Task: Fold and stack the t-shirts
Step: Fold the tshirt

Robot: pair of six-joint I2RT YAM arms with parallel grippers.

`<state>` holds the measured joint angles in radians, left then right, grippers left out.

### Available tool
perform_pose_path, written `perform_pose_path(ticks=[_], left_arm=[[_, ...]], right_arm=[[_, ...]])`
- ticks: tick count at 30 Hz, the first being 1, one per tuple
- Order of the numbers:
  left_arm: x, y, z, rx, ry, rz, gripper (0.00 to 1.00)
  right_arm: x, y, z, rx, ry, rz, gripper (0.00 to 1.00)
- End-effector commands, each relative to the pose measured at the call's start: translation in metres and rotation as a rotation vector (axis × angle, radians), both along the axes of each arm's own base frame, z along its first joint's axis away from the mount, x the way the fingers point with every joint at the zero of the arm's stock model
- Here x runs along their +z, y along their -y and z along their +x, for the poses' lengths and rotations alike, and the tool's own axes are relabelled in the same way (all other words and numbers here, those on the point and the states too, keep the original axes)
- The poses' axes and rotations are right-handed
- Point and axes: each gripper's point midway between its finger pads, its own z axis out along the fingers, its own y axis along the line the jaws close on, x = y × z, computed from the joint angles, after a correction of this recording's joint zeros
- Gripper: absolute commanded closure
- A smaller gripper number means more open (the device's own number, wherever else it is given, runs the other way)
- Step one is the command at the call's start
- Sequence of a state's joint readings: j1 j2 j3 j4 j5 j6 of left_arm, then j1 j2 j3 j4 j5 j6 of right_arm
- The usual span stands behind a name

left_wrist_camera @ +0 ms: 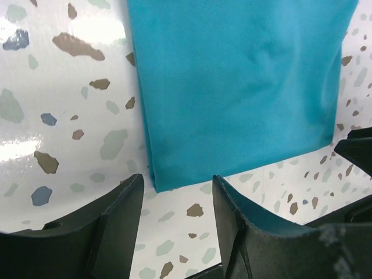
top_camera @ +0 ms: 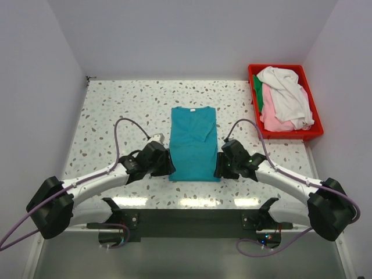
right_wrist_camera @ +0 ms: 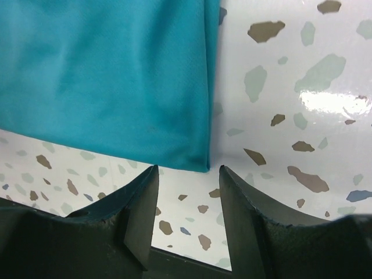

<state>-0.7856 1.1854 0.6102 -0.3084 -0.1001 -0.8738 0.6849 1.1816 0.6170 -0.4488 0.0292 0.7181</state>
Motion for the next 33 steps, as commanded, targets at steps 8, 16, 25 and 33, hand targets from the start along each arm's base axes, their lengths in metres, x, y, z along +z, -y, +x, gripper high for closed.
perform_pose_path(ticks=[8,16,25,33], left_arm=[[-0.037,0.002,-0.021,-0.009,-0.097,-0.054,0.44],[-0.058,0.003,-0.020,0.023,-0.115,-0.060,0.51],[-0.056,0.005,-0.023,-0.014,-0.117,-0.043,0.92],[-0.025,0.003,-0.049,-0.077,-0.109,-0.031,1.00]], right_arm=[[-0.025,-0.005,-0.012,-0.030,-0.072,0.039,0.52],[-0.041,-0.007,-0.014,-0.052,-0.097,0.057,0.54],[-0.031,-0.008,-0.011,-0.039,-0.075,0.059,0.92],[-0.012,-0.006,-0.051,0.061,-0.055,0.071,1.00]])
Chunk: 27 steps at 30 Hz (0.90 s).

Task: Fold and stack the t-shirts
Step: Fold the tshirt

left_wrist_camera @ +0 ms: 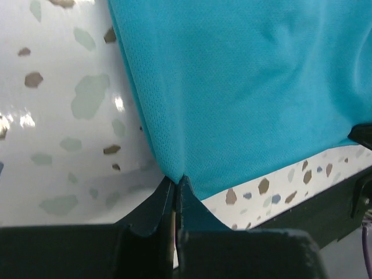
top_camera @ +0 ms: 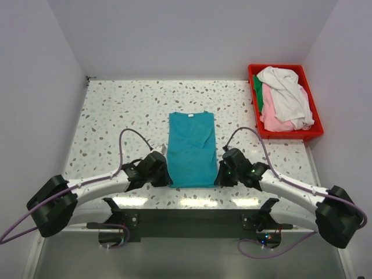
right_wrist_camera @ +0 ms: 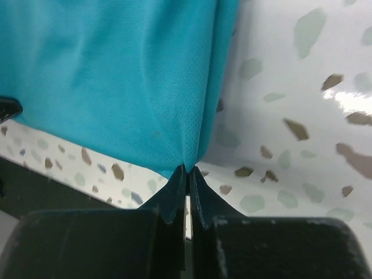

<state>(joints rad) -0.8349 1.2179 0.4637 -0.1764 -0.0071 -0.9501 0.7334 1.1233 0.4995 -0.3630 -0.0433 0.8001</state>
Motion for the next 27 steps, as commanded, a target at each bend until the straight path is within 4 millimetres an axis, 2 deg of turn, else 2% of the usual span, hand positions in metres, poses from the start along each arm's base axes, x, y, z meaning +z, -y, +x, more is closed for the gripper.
perform_pose_path(ticks=[1,5,7,8,11,12,14,15,17,19,21,22,23,25,26,27], left_arm=[[0.019,-0.007,-0.015,-0.036,0.002,0.031,1.00],[0.048,-0.007,-0.014,-0.035,0.040,0.020,1.00],[0.063,-0.006,-0.010,-0.032,0.061,0.016,1.00],[0.076,-0.003,-0.005,-0.031,0.079,0.005,1.00],[0.097,0.002,0.003,-0.030,0.113,-0.002,1.00],[0.115,0.008,0.010,-0.030,0.146,-0.021,1.00],[0.123,0.008,0.013,-0.034,0.151,-0.010,1.00],[0.133,0.010,0.015,-0.037,0.164,-0.015,1.00],[0.143,0.014,0.020,-0.040,0.176,-0.029,1.00],[0.146,0.011,0.028,-0.029,0.179,-0.033,1.00],[0.150,0.012,0.034,-0.042,0.183,-0.051,1.00],[0.151,0.008,0.046,-0.019,0.189,-0.060,1.00],[0.157,0.012,0.051,-0.040,0.208,-0.087,1.00],[0.156,0.007,0.069,-0.013,0.211,-0.089,1.00],[0.163,0.010,0.076,-0.031,0.227,-0.105,1.00],[0.161,0.013,0.085,-0.030,0.230,-0.103,1.00]], right_arm=[[0.004,0.007,-0.027,0.052,-0.002,-0.020,1.00],[0.024,0.013,-0.035,0.065,0.037,-0.002,1.00],[0.042,0.015,-0.025,0.054,0.096,-0.018,1.00],[0.054,0.015,-0.021,0.057,0.121,-0.019,1.00],[0.072,0.014,-0.015,0.062,0.144,-0.030,1.00],[0.086,0.010,-0.009,0.064,0.170,-0.020,1.00],[0.096,0.009,-0.006,0.063,0.187,-0.016,1.00],[0.106,0.006,-0.003,0.067,0.203,-0.009,1.00],[0.117,0.003,0.000,0.076,0.213,-0.006,1.00],[0.119,0.002,0.004,0.081,0.219,-0.026,1.00],[0.129,0.000,0.016,0.068,0.258,-0.041,1.00],[0.128,-0.002,0.022,0.069,0.257,-0.062,1.00],[0.138,-0.003,0.032,0.059,0.289,-0.063,1.00],[0.142,-0.009,0.050,0.046,0.300,-0.068,1.00],[0.151,-0.008,0.064,0.027,0.317,-0.054,1.00],[0.152,-0.010,0.072,0.021,0.316,-0.050,1.00]])
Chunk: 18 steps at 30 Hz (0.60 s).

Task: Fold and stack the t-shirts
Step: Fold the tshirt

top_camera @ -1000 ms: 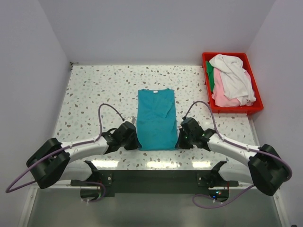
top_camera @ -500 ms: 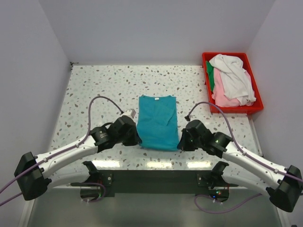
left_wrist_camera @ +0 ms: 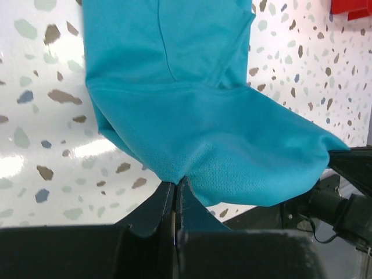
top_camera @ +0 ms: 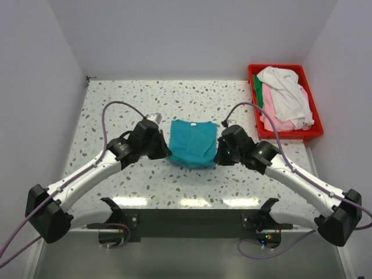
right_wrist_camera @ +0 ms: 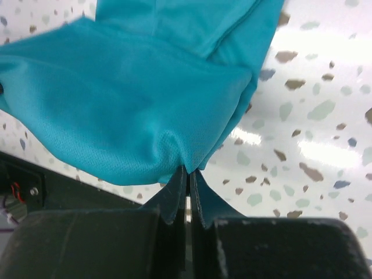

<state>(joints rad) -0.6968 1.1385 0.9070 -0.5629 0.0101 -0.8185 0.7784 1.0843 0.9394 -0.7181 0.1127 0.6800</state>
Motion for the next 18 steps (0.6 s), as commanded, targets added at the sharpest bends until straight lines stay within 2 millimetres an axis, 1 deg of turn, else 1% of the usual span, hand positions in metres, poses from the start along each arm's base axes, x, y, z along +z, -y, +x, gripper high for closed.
perform_pose_path(ticks=[1,2,3,4,5,6,7,8,9,10,11,12,13,14,15,16,17,18], left_arm=[[0.027,0.012,0.036,-0.043,0.096,-0.055,1.00],[0.033,0.016,0.044,-0.051,0.106,-0.071,1.00],[0.030,0.016,0.060,-0.032,0.110,-0.081,1.00],[0.034,0.018,0.069,-0.031,0.121,-0.097,1.00],[0.037,0.019,0.079,-0.021,0.139,-0.114,1.00],[0.028,0.015,0.095,0.006,0.121,-0.117,1.00],[0.032,0.018,0.104,0.002,0.123,-0.147,1.00],[0.036,0.018,0.118,0.017,0.152,-0.160,1.00],[0.023,0.012,0.135,0.050,0.136,-0.147,1.00],[0.028,0.016,0.147,0.045,0.148,-0.175,1.00],[0.030,0.019,0.161,0.046,0.165,-0.199,1.00],[0.006,0.018,0.176,0.067,0.122,-0.175,1.00],[0.009,0.019,0.191,0.082,0.139,-0.175,0.96],[0.001,0.019,0.203,0.096,0.150,-0.172,0.88],[-0.014,0.020,0.224,0.092,0.178,-0.183,0.77],[-0.002,0.023,0.246,0.092,0.236,-0.199,0.59],[-0.010,0.019,0.257,0.092,0.235,-0.179,0.53],[-0.030,0.011,0.269,0.098,0.209,-0.171,0.48]], right_arm=[[0.024,-0.006,0.047,-0.028,0.088,0.025,1.00],[0.029,-0.006,0.062,-0.039,0.092,0.042,1.00],[0.030,-0.007,0.071,-0.045,0.097,0.047,1.00],[0.029,-0.013,0.088,-0.056,0.103,0.047,1.00],[0.028,-0.010,0.100,-0.069,0.099,0.051,1.00],[0.027,-0.010,0.110,-0.077,0.098,0.054,1.00],[0.022,-0.014,0.128,-0.089,0.088,0.053,1.00],[0.020,-0.007,0.143,-0.121,0.085,0.058,1.00],[0.015,-0.005,0.153,-0.132,0.071,0.059,1.00],[0.023,-0.009,0.168,-0.131,0.093,0.088,1.00],[0.001,-0.002,0.185,-0.158,0.050,0.061,1.00],[-0.004,0.000,0.196,-0.170,0.044,0.055,1.00],[-0.008,-0.001,0.207,-0.170,0.040,0.065,1.00],[-0.004,0.003,0.229,-0.188,0.056,0.080,0.98],[-0.028,0.005,0.240,-0.202,0.009,0.053,0.90],[-0.025,0.007,0.259,-0.219,0.026,0.055,0.81],[-0.031,0.014,0.271,-0.233,0.021,0.055,0.72],[-0.056,0.015,0.277,-0.232,-0.030,0.038,0.62]])
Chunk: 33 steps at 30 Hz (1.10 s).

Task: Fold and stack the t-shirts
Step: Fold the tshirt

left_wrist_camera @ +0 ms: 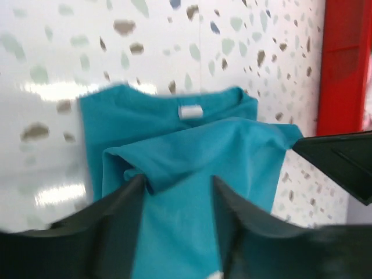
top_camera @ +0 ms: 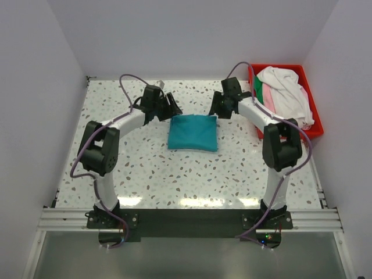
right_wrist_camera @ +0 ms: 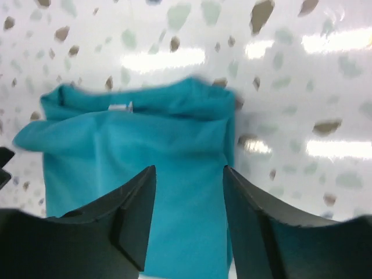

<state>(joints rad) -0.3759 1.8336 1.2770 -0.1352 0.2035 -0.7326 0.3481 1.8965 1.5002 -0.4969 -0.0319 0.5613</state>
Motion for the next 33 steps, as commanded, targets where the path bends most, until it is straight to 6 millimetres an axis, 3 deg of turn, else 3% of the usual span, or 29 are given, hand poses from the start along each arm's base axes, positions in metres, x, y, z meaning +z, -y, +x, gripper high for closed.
perform_pose_path(ticks=[1,4,7,9,11,13,14,18,22,24,30,33], left_arm=[[0.021,-0.004,0.063,-0.007,0.172,-0.056,0.35],[0.038,-0.020,0.076,0.026,0.240,-0.057,0.23],[0.046,-0.029,0.072,0.048,0.253,0.001,0.23],[0.052,-0.030,0.063,0.056,0.255,0.028,0.25],[0.035,-0.035,0.046,0.067,0.190,0.094,0.33],[0.033,-0.019,0.026,0.032,0.178,0.117,0.44],[0.028,-0.018,0.018,0.032,0.166,0.155,0.48],[0.024,0.021,-0.026,-0.057,0.160,0.157,0.64],[-0.012,0.038,-0.061,-0.105,0.086,0.124,0.78],[-0.030,0.044,-0.070,-0.126,0.053,0.124,0.81],[-0.093,0.032,-0.095,-0.103,-0.091,0.180,0.87],[-0.104,0.023,-0.104,-0.080,-0.117,0.195,0.86]], right_arm=[[0.006,-0.001,0.048,0.026,0.052,0.038,0.42],[0.010,0.007,0.060,0.015,0.078,0.001,0.19],[0.021,0.012,0.055,0.011,0.102,-0.020,0.18],[0.023,0.009,0.045,0.021,0.107,-0.049,0.20],[0.025,0.001,0.025,0.042,0.116,-0.090,0.24],[0.014,-0.005,0.005,0.058,0.105,-0.121,0.29],[0.023,-0.018,-0.008,0.082,0.126,-0.110,0.32],[0.014,-0.037,-0.038,0.124,0.126,-0.085,0.51],[-0.011,-0.047,-0.055,0.161,0.084,-0.052,0.60],[-0.027,-0.050,-0.059,0.168,0.050,-0.048,0.61],[-0.070,-0.043,-0.073,0.157,-0.049,-0.076,0.62],[-0.080,-0.037,-0.077,0.147,-0.075,-0.096,0.62]])
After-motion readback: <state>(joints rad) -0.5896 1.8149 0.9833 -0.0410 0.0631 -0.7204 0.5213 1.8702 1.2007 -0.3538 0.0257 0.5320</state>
